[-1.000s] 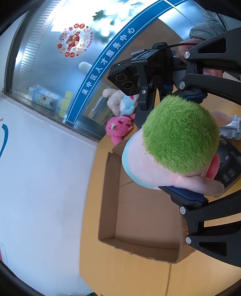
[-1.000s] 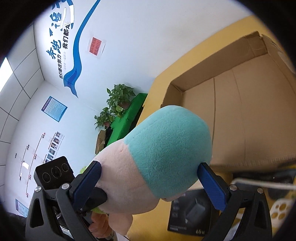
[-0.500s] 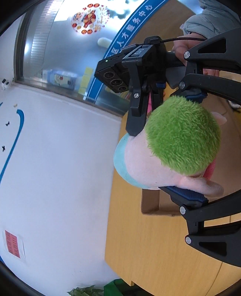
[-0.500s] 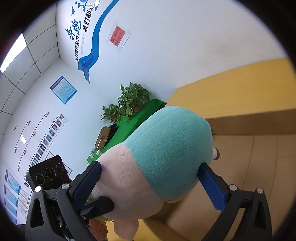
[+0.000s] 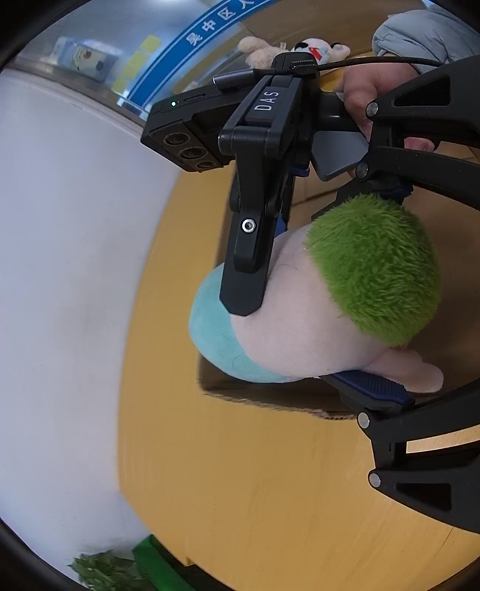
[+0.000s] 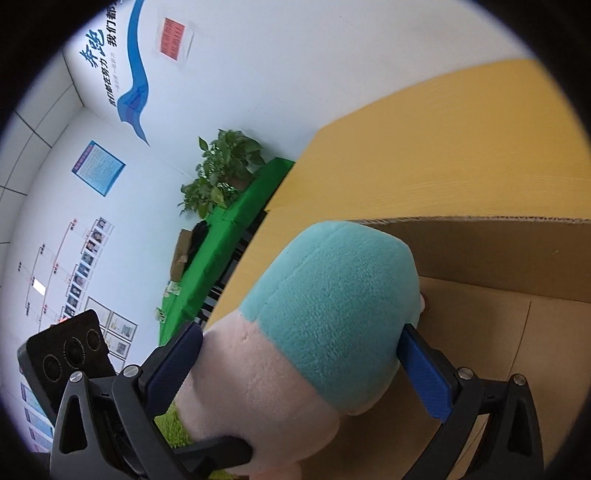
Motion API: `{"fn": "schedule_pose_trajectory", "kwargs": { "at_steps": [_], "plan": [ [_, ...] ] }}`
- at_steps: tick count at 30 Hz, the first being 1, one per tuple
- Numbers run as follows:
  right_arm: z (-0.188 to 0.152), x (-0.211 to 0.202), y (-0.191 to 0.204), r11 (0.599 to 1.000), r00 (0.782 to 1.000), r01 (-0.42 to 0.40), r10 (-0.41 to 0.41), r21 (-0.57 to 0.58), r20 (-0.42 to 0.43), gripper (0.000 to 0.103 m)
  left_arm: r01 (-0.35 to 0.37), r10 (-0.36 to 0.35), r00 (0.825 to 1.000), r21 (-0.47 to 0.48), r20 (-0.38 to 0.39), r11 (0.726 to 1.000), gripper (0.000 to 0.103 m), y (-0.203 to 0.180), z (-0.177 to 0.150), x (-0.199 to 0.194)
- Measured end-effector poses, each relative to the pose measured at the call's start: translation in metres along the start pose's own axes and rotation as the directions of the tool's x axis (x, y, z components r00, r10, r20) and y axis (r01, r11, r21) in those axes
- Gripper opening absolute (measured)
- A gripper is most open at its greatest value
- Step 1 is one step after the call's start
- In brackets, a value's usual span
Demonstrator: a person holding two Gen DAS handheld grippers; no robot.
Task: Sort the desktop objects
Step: 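Lower the plush toy into the box and open the left gripper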
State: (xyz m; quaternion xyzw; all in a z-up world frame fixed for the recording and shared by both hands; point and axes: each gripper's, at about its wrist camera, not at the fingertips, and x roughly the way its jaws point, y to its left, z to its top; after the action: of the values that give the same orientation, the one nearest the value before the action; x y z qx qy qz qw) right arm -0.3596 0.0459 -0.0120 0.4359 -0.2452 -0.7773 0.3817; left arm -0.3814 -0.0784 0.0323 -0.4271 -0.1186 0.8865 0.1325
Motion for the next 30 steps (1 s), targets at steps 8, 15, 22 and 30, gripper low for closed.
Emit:
{"fn": "schedule_pose_trajectory", "kwargs": {
  "at_steps": [8, 15, 22, 30],
  "plan": [
    [-0.01, 0.02, -0.017, 0.998, 1.0, 0.024, -0.025, -0.061, -0.017, 0.095, -0.065, 0.063, 0.992, -0.023, -0.107, 0.998, 0.075, 0.014, -0.009, 0.032],
    [-0.021, 0.021, -0.01, 0.986, 0.996, 0.094, -0.092, -0.139, 0.019, 0.095, -0.052, 0.051, 0.993, -0.011, -0.105, 0.999, 0.074, 0.024, -0.017, 0.009],
    [-0.025, 0.014, 0.011, 0.944, 0.962, 0.25, -0.218, -0.217, 0.162, 0.095, -0.077, 0.079, 0.992, 0.032, -0.096, 0.997, 0.074, 0.034, -0.032, -0.018],
    [-0.012, -0.006, 0.014, 0.979, 0.985, 0.167, -0.16, -0.119, 0.07, 0.097, -0.073, 0.078, 0.994, 0.069, -0.074, 0.995, 0.074, 0.028, -0.078, -0.071]
  ]
}}
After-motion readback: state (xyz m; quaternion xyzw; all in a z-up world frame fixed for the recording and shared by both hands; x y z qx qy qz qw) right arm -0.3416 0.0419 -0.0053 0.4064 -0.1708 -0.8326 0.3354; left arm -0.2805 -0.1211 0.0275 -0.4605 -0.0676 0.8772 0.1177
